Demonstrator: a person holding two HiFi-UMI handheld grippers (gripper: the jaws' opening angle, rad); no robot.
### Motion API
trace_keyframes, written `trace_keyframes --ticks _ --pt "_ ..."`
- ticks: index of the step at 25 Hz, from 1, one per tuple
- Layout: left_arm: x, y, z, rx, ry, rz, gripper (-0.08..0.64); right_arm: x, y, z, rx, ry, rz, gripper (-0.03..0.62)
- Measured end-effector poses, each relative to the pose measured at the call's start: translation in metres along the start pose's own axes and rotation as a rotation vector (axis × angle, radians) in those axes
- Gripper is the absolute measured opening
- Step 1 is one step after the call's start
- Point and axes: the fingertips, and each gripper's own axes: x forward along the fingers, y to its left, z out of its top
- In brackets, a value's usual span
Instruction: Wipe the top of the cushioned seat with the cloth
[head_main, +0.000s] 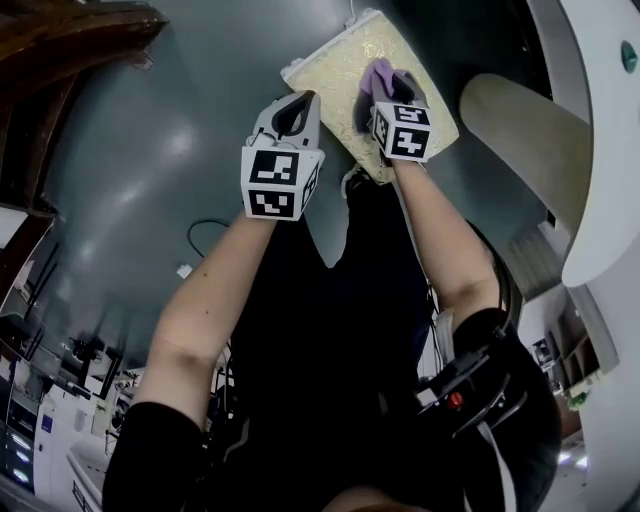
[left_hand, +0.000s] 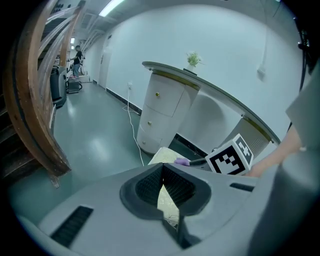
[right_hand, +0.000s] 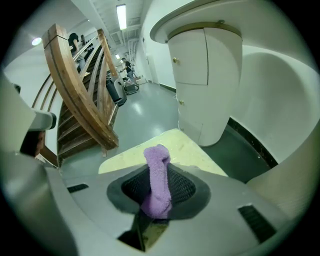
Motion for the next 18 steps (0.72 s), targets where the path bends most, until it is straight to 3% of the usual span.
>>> trace_keyframes --ticks 12,18 --pt "-0.034 0.001 0.003 0.043 0.005 0.009 0.003 -0.008 0.081 -0.04 -0.057 0.098 0.111 0.092" --pt "-0.038 0.002 0.0 0.047 0.015 0.009 0.003 -0.016 0.132 -0.063 -0.08 0.2 0.284 0.097"
